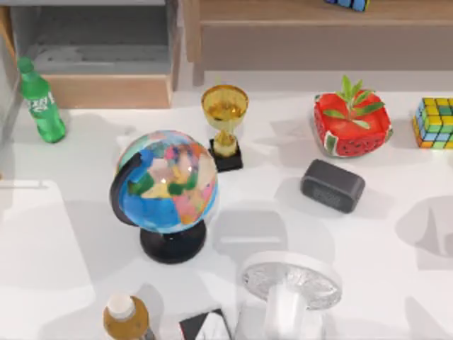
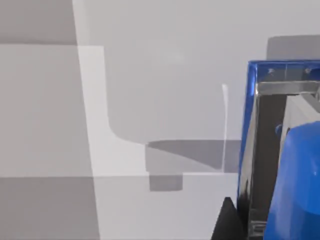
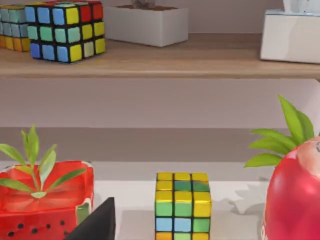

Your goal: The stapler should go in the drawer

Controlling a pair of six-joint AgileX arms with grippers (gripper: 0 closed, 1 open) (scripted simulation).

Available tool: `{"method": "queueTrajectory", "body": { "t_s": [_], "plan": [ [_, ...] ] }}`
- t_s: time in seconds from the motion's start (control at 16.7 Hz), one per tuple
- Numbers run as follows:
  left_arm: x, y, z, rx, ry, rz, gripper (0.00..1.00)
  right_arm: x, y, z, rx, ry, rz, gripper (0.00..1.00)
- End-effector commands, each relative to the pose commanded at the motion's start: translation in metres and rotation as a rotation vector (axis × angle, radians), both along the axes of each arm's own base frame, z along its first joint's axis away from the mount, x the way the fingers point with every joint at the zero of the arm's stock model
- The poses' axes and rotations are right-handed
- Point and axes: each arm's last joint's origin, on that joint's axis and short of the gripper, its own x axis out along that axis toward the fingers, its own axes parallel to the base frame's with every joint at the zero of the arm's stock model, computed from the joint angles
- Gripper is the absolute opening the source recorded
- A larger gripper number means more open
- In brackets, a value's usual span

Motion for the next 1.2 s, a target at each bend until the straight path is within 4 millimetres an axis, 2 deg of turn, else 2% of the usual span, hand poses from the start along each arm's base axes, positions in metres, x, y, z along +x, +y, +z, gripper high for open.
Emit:
{"method": "queueTrajectory", "body": {
  "t_s": [0.12, 0.9, 1.2],
  "plan": [
    [0.0, 0.0, 0.0, 0.0, 0.0, 0.0, 0.0, 0.0, 0.0, 0.0, 0.0, 0.0, 0.0, 1.0],
    [0.0, 0.0, 0.0, 0.0, 0.0, 0.0, 0.98, 0.0, 0.0, 0.0, 0.0, 0.0, 0.0, 1.0],
    [0.0, 0.0, 0.0, 0.0, 0.0, 0.0, 1.0, 0.0, 0.0, 0.0, 0.0, 0.0, 0.0, 1.0]
  ]
}}
